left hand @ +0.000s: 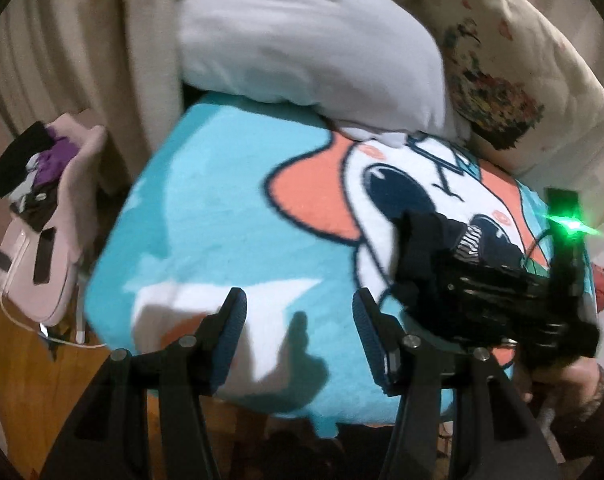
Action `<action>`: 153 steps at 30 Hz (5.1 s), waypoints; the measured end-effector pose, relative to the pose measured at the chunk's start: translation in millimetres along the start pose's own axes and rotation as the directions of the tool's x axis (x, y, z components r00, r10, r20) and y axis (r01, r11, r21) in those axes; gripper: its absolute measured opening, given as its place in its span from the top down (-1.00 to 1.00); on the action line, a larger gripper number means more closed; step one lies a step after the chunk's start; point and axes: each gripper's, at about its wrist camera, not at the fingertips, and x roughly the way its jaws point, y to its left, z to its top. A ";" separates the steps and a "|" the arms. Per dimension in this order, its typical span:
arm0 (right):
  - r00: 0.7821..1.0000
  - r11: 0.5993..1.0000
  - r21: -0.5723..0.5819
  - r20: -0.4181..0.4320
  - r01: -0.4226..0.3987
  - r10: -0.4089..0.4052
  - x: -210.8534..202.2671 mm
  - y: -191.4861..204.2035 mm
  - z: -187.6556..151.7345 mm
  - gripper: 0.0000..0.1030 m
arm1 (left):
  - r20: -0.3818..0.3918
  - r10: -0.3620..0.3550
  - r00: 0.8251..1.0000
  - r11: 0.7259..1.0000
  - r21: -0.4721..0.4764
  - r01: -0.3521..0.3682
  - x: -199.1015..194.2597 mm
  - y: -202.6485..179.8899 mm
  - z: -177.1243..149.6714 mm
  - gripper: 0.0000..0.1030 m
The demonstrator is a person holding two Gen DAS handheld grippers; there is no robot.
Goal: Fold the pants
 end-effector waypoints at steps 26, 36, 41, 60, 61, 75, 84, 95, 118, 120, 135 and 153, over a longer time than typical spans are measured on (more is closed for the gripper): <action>0.892 0.797 0.565 0.223 0.211 -0.394 -200.2 -168.6 -155.3 -0.55 | -0.128 -0.222 0.967 0.898 0.359 0.254 25.5 -179.1 44.4 -0.07; 0.872 0.695 0.692 0.202 0.195 -0.446 -219.4 -259.8 -194.9 -0.52 | -0.356 -0.344 0.869 0.697 0.523 0.490 67.4 -376.6 43.7 -0.07; 0.894 0.708 0.691 0.217 0.144 -0.393 -205.0 -286.3 -201.2 -0.52 | -0.500 -0.342 0.796 0.622 0.514 0.591 111.7 -458.8 21.6 -0.13; 0.924 0.772 0.635 0.306 -0.019 -0.229 -167.3 -309.5 -188.9 0.40 | -0.694 -0.191 0.694 0.464 0.559 0.687 183.3 -545.3 -28.9 0.74; 0.928 0.772 0.633 0.319 -0.058 -0.192 -167.3 -311.2 -188.0 0.46 | -0.694 -0.200 0.692 0.465 0.555 0.690 181.9 -543.5 -27.1 0.76; 0.919 0.824 0.566 0.337 -0.026 -0.203 -196.0 -280.3 -167.5 0.50 | -0.622 -0.360 0.695 0.515 0.489 0.704 137.9 -503.7 6.6 0.76; 0.930 0.897 0.442 0.319 0.026 -0.184 -190.8 -217.6 -128.8 0.50 | -0.509 -0.462 0.727 0.616 0.406 0.675 115.2 -421.7 28.2 0.76; 0.962 0.963 0.245 0.219 0.111 -0.166 -129.2 -139.7 -95.5 0.45 | -0.438 -0.481 0.760 0.757 0.229 0.612 133.3 -312.2 37.8 0.74; 0.966 0.942 0.330 0.219 0.062 -0.140 -137.2 -108.3 -57.6 0.45 | -0.099 -0.391 0.915 0.920 -0.073 0.385 72.1 -58.0 69.8 0.04; 0.973 0.940 0.338 0.192 0.057 -0.128 -124.0 -105.3 -51.9 0.45 | -0.108 -0.377 0.920 0.925 -0.087 0.369 75.6 -48.5 64.8 0.04; 0.998 0.979 0.203 0.047 0.025 -0.036 -83.3 -45.3 7.4 -0.25 | -0.116 -0.368 0.922 0.922 -0.177 0.345 81.7 -0.2 30.2 0.04; 0.939 0.965 -0.046 -0.223 0.257 -0.260 34.9 11.9 49.6 0.42 | -0.116 -0.397 0.910 0.907 -0.199 0.371 73.8 12.8 -10.1 -0.03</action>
